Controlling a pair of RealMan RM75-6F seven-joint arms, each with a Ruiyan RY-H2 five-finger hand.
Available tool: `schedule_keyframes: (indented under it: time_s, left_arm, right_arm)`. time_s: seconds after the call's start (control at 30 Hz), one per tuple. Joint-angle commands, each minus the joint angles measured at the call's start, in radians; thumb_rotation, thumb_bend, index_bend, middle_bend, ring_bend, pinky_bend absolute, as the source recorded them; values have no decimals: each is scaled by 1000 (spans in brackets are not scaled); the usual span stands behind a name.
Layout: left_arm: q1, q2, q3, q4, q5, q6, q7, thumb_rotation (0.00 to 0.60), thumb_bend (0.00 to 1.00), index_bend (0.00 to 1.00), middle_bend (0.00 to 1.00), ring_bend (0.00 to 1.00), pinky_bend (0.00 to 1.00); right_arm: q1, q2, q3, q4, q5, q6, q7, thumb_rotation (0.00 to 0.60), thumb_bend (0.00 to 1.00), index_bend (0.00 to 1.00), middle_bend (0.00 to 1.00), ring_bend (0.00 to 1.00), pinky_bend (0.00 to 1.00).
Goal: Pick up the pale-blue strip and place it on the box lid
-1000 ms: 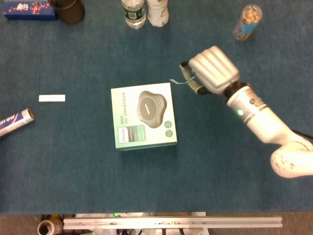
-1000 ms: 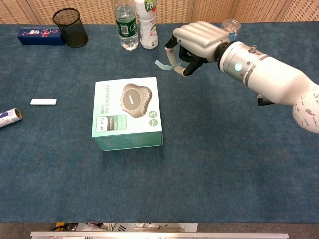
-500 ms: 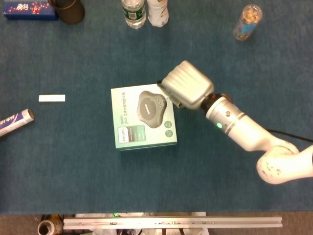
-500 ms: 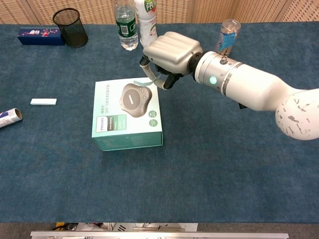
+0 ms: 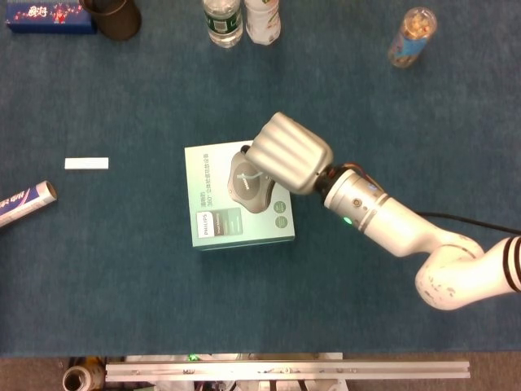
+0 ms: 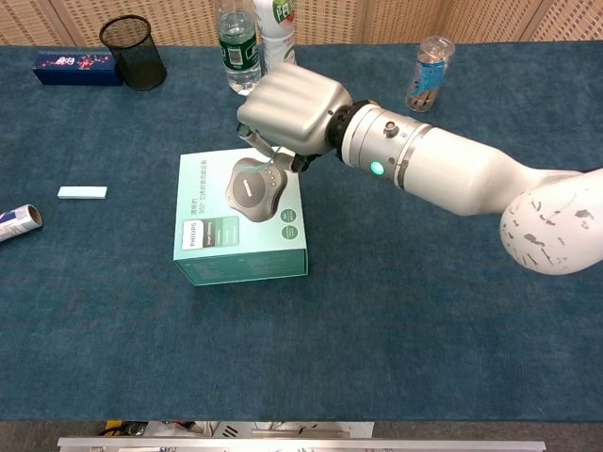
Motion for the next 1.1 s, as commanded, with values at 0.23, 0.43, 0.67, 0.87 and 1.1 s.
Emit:
schedule_keyframes:
  time_s: [0.23, 0.43, 0.67, 0.87, 1.1]
  left_arm:
    - [1, -1, 0, 5, -1, -1, -3, 600, 270, 133, 289, 242, 128]
    - [4, -3, -1, 13, -5, 1, -15, 600, 270, 133, 289, 242, 128]
    - [5, -4, -3, 19, -4, 3, -22, 600, 270, 133, 288, 242, 128]
    - [6, -5, -5, 25, -5, 6, -29, 600, 270, 133, 288, 242, 128]
    - [8, -7, -9, 32, -5, 12, -35, 600, 270, 133, 288, 242, 128]
  right_arm:
    - [24, -45, -43, 42, -35, 14, -94, 600, 355, 635, 1000, 1000, 1000]
    - [26, -74, -59, 78, -53, 29, -138, 600, 355, 635, 1000, 1000, 1000]
    - [17, -99, -57, 93, -52, 45, -148, 600, 355, 615, 1000, 1000, 1000]
    - [10, -106, -55, 89, -47, 45, -140, 600, 353, 526, 1000, 1000, 1000]
    - [1, -102, -44, 75, -36, 44, -114, 600, 326, 414, 1000, 1000, 1000]
